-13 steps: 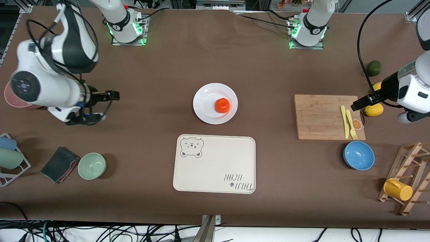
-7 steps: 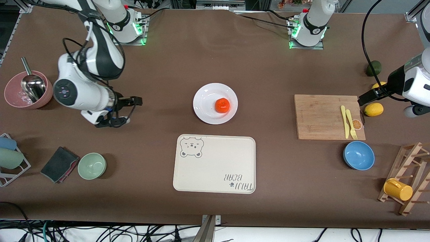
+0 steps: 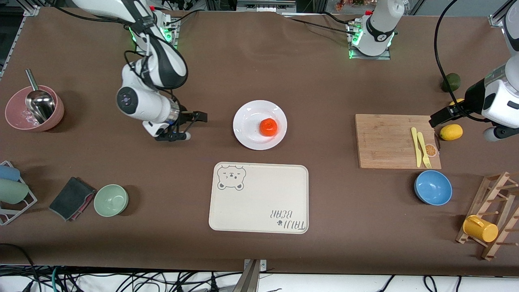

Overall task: Place orange and plate with both arms
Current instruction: 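Reach the right gripper toward the rim of the white plate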

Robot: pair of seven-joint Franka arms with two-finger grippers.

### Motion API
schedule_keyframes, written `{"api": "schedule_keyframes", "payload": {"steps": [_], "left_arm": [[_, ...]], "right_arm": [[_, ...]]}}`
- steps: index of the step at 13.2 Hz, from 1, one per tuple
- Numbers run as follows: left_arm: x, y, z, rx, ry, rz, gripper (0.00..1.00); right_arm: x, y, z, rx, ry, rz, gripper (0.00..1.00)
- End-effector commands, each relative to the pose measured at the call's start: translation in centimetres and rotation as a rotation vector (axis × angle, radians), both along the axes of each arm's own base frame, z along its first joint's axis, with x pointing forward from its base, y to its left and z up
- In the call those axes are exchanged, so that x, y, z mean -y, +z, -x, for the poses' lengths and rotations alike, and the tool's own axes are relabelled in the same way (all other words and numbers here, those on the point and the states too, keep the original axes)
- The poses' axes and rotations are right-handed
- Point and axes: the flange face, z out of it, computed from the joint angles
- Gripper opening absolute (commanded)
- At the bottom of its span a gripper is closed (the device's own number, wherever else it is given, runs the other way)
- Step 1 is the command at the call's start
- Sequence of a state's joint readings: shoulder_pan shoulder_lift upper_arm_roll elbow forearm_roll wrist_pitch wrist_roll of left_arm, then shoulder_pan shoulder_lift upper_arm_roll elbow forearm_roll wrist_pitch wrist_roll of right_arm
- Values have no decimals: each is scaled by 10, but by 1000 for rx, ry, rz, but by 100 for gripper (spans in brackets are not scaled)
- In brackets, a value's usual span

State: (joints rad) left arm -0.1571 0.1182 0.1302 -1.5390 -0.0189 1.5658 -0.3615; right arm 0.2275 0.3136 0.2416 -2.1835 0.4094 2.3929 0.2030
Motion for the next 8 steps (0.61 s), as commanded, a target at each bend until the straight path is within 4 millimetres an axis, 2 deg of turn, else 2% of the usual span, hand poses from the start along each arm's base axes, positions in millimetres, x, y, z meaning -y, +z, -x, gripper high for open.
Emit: {"api": "schedule_keyframes", "payload": {"steps": [1, 2, 3, 4, 8], "left_arm": [[6, 8, 7, -30, -36, 30, 100], [8, 8, 7, -30, -41, 31, 100], [9, 8, 7, -31, -41, 33, 100], [12, 8, 8, -32, -45, 33, 100], [12, 7, 8, -35, -45, 34, 100]], "right_arm": [[-33, -30, 22, 7, -105, -16, 100], [-54, -39, 30, 21, -142, -28, 100], [-66, -48, 35, 41, -172, -42, 100], [-70, -59, 36, 39, -203, -42, 100], [-98, -64, 36, 14, -262, -58, 100]]}}
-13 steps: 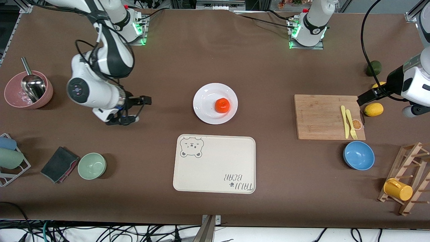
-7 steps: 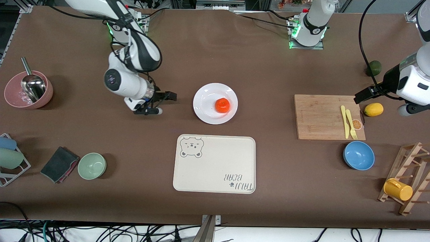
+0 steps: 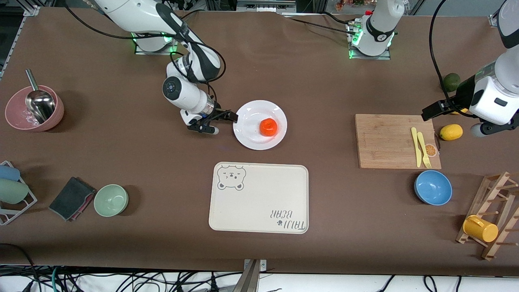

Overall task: Place orange and plate with both arms
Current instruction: 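Reach the right gripper toward the rim of the white plate, then grip the plate rim with the right gripper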

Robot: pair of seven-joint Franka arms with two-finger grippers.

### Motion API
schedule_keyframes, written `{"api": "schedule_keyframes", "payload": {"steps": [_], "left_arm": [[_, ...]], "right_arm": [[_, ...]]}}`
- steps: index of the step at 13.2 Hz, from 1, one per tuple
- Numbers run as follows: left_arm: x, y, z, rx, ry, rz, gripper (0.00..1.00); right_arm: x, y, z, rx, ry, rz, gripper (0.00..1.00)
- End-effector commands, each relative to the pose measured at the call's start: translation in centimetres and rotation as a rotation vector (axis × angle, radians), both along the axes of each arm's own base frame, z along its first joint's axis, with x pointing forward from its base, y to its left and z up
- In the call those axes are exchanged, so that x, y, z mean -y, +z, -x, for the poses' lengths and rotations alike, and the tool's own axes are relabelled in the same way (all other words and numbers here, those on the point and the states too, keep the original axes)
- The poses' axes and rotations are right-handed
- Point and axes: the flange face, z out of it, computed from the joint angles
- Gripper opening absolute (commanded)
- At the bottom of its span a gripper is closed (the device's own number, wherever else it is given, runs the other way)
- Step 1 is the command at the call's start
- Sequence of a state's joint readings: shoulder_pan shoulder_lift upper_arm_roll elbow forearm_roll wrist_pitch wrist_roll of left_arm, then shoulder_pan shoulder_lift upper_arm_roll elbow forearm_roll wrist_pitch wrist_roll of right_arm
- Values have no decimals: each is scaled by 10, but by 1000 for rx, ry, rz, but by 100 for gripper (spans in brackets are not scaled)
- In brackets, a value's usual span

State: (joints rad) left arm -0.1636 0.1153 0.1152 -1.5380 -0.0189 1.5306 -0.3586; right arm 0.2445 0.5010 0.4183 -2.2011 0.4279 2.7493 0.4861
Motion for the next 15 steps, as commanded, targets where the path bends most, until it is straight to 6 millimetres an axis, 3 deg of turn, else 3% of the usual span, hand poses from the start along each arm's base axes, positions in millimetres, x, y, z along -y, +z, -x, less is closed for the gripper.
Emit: {"api": "schedule_keyframes", "payload": {"steps": [1, 5, 8, 10, 11, 15], "left_arm": [[1, 7, 3, -7, -22, 33, 100], [8, 6, 5, -18, -34, 34, 100], [7, 6, 4, -20, -32, 36, 100], [6, 6, 4, -20, -32, 36, 100], [4, 6, 4, -20, -29, 36, 100], [2, 6, 5, -23, -26, 36, 100]], "right_arm": [[-22, 1, -8, -12, -55, -29, 100], [-29, -4, -11, -18, -68, -39, 99], [-29, -5, -12, -8, -61, -40, 69], [-32, -5, -17, -5, -63, -48, 37], [-33, -6, -17, -6, -60, -49, 27], [-34, -5, -17, -6, -61, -52, 13]]}}
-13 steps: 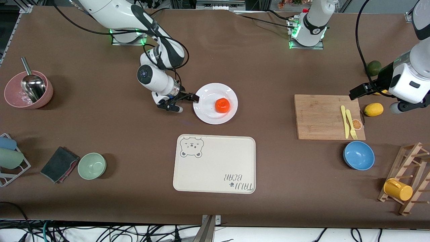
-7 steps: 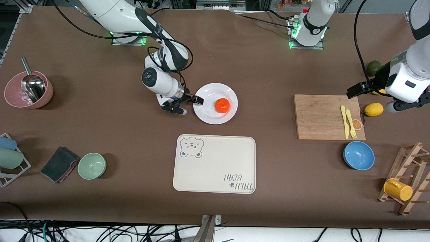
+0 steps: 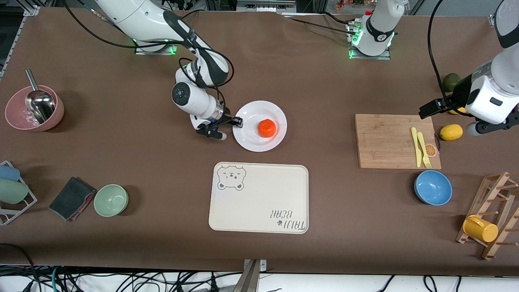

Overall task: Place orange and plate with both arms
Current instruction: 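Grip the plate rim with the right gripper, then slide the plate with the orange onto the cream tray with the right gripper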

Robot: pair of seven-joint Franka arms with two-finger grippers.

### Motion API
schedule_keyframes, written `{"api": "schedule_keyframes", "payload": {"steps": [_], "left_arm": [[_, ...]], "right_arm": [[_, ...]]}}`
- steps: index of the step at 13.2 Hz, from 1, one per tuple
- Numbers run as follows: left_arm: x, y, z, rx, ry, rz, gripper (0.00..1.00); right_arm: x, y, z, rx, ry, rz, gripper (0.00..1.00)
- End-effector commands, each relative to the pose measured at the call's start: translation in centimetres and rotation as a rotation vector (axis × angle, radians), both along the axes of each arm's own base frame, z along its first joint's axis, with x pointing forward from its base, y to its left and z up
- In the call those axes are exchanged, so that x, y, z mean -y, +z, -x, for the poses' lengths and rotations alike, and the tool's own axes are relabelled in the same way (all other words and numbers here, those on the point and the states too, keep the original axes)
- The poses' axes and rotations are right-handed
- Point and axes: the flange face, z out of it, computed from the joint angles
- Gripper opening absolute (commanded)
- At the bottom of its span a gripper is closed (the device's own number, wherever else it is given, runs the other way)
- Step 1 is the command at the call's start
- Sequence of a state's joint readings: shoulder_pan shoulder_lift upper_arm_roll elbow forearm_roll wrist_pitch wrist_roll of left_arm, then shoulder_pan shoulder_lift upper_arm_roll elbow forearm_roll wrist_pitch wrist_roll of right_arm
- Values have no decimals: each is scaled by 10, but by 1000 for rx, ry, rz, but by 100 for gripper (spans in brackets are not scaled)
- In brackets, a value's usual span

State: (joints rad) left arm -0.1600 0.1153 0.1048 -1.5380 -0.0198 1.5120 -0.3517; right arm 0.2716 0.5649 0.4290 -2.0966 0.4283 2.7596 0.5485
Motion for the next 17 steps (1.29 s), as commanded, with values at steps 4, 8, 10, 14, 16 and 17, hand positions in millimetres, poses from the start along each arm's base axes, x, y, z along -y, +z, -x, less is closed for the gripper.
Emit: {"api": "schedule_keyframes", "payload": {"steps": [4, 8, 10, 14, 16, 17], "left_arm": [[-1, 7, 2, -6, -12, 34, 100], [0, 7, 2, -6, -14, 34, 100], [1, 7, 2, -6, -15, 34, 100], [2, 6, 2, -6, -17, 34, 100], [2, 7, 2, -4, -17, 34, 100], [2, 7, 2, -3, -17, 34, 100]], "right_arm": [[-3, -7, -4, -4, -9, -13, 0], [-1, -4, -8, 44, 41, -24, 0], [-1, -4, -11, 85, 58, -29, 0], [5, 8, -30, 149, 76, -48, 0], [6, 19, -44, 173, 57, -63, 0], [10, 23, -52, 178, 42, -69, 0]]}}
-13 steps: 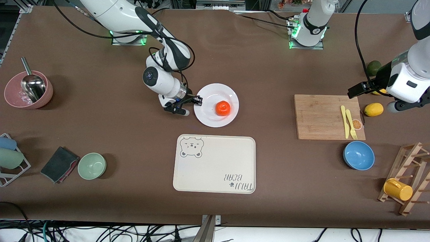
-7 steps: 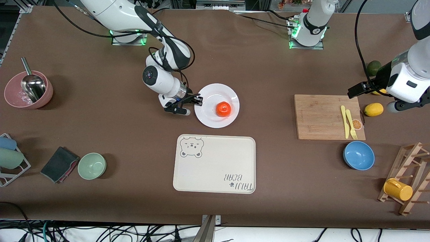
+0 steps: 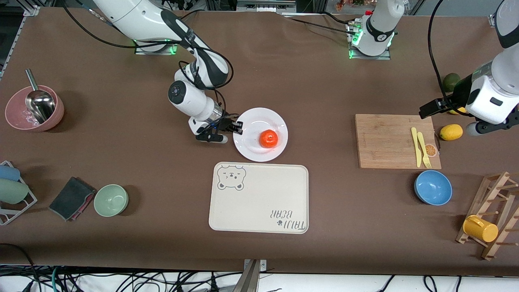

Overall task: Place orange and plate with both arms
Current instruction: 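Slide the plate with the orange onto the cream tray with the right gripper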

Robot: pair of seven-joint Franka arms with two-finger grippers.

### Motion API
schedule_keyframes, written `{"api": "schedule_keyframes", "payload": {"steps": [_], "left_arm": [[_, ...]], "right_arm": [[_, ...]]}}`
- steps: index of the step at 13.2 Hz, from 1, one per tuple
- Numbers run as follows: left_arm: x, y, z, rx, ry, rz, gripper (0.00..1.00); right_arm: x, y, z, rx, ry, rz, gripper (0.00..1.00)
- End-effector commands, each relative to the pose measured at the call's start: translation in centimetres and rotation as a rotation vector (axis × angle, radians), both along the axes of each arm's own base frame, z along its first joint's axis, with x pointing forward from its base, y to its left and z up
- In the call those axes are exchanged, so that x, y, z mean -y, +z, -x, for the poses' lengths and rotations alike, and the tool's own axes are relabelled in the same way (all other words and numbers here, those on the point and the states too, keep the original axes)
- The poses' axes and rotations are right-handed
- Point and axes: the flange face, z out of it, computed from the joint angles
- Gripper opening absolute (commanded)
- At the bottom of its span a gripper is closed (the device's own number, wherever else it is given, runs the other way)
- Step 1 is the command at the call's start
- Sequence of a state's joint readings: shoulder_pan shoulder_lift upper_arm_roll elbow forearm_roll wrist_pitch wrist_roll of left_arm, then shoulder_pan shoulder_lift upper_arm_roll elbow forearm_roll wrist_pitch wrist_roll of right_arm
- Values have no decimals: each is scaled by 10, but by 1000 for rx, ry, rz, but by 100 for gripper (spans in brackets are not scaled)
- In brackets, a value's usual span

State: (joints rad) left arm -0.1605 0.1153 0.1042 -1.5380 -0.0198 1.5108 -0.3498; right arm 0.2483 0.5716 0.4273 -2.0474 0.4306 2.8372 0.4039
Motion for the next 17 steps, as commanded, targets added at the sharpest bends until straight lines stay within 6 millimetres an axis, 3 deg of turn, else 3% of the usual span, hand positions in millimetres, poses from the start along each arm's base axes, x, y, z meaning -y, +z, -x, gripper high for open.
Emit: {"api": "schedule_keyframes", "payload": {"steps": [1, 4, 8, 11, 17], "left_arm": [[1, 8, 2, -1, -14, 34, 100], [0, 8, 2, -1, -13, 34, 100], [1, 8, 2, -1, -14, 34, 100], [3, 7, 2, -1, -17, 33, 100], [3, 8, 2, 0, -17, 34, 100]], "right_arm": [[8, 4, -23, 17, -31, -29, 0], [9, 21, -42, 28, -62, -59, 0], [7, 57, -78, 32, -106, -131, 0], [16, 62, -117, 61, -155, -175, 0], [22, 42, -183, 108, -227, -253, 0]]}}
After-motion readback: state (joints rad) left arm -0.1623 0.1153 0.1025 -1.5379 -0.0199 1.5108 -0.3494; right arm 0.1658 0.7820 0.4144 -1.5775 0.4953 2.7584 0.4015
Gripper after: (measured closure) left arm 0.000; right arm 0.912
